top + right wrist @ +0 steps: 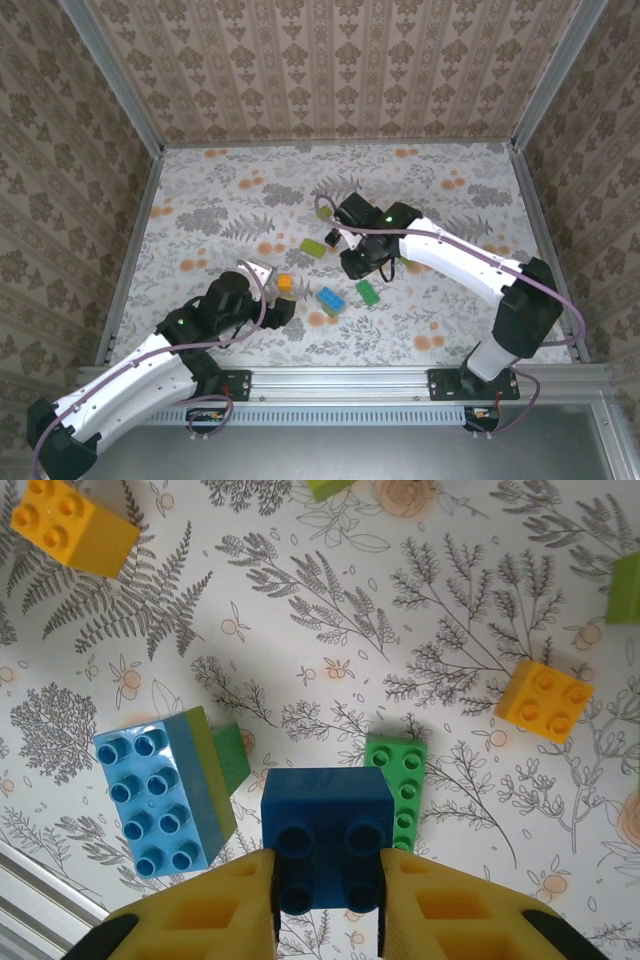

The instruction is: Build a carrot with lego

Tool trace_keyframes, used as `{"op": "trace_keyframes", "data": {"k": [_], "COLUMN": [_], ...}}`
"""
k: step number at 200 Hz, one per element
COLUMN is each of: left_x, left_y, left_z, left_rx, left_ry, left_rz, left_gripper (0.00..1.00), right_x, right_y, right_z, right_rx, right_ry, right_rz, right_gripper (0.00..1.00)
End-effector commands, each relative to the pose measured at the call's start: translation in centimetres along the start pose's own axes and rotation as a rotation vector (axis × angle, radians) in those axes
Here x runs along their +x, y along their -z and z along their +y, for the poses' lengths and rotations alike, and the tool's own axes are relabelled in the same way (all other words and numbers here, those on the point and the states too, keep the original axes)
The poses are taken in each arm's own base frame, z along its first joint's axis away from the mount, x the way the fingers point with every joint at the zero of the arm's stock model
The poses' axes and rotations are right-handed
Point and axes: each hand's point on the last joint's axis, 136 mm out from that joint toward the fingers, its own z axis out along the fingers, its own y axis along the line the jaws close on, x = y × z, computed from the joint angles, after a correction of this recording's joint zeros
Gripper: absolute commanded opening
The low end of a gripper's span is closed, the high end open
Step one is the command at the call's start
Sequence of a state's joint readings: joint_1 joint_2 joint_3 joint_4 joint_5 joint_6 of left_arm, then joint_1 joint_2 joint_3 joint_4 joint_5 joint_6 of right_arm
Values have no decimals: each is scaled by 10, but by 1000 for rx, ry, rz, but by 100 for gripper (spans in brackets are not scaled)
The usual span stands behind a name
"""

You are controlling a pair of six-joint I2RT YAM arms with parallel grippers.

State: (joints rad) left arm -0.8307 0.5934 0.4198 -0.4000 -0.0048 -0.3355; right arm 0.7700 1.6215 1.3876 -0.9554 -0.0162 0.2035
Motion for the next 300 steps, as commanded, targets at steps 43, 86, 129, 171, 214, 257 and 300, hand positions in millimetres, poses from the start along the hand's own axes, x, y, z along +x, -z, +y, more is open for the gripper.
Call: {"op": "trace_keyframes", "data": {"k": [43, 86, 129, 171, 214, 257, 300], "left_x": [-2, -3, -3, -3, -3, -3, -3], "left_y": [1, 2, 2, 2, 2, 2, 2], "left_z": [-1, -1, -2, -2, -2, -2, -2], "left_rx": [4, 5, 6, 8, 9, 8, 7], "left_ry": [-25, -25, -26, -24, -27, -25, -25], "left_rz": [-20, -21, -21, -20, -22, -21, -22], "left_gripper": [91, 91, 91, 91, 91, 91, 91], "right_x": [6, 7, 10, 15, 20, 14, -3], "right_y": [-11, -8, -11, -13, -14, -21, -37], "right_z": [37, 51, 61, 60, 34, 4, -24], "right_rx": [-34, -67, -91, -81, 18, 48, 87], "right_ry": [89, 88, 94, 85, 56, -33, -118], "right_rz": [71, 55, 57, 59, 43, 10, 3], "right_gripper": [27, 27, 27, 27, 44, 53, 54]}}
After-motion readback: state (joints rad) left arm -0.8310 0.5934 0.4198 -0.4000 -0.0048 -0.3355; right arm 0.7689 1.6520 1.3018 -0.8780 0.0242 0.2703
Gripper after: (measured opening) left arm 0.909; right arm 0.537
